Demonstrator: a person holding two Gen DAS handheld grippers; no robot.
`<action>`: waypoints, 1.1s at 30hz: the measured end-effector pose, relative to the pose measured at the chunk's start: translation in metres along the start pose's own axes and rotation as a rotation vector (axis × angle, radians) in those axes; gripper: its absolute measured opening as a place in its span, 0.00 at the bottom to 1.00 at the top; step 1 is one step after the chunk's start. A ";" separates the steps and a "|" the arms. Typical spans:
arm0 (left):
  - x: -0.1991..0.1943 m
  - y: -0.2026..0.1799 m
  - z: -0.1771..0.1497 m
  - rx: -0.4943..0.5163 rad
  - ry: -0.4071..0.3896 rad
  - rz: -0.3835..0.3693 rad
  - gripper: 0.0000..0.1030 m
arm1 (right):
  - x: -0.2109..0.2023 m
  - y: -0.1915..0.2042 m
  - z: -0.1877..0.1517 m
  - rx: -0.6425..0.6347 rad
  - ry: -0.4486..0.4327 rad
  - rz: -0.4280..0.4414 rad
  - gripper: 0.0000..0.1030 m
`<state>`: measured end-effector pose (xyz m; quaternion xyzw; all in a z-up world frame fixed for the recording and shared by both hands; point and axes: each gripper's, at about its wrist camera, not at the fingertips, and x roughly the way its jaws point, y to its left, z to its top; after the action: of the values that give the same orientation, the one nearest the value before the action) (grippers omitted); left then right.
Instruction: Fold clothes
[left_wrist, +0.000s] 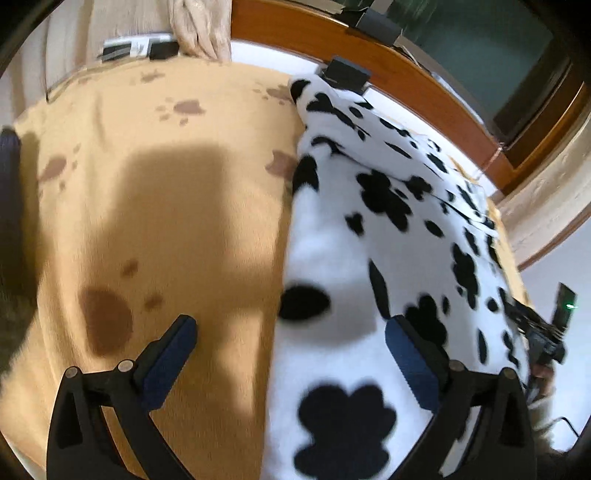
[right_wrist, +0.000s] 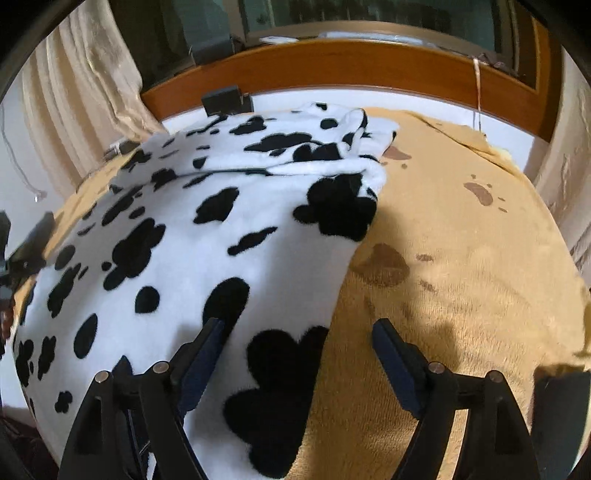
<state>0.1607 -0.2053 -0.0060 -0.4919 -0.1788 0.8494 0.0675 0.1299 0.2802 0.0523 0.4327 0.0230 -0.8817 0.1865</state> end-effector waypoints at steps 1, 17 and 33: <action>-0.003 -0.001 -0.004 0.008 0.007 -0.007 0.99 | 0.000 0.000 -0.001 0.000 0.000 0.000 0.81; -0.017 -0.031 -0.048 0.163 0.114 -0.154 0.99 | 0.006 0.010 -0.003 -0.052 0.038 -0.051 0.99; -0.023 -0.013 -0.049 0.076 0.148 -0.184 0.49 | -0.013 0.008 -0.017 -0.033 0.029 0.061 0.99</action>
<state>0.2133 -0.1882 -0.0043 -0.5318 -0.1854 0.8073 0.1765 0.1523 0.2802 0.0527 0.4429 0.0269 -0.8687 0.2200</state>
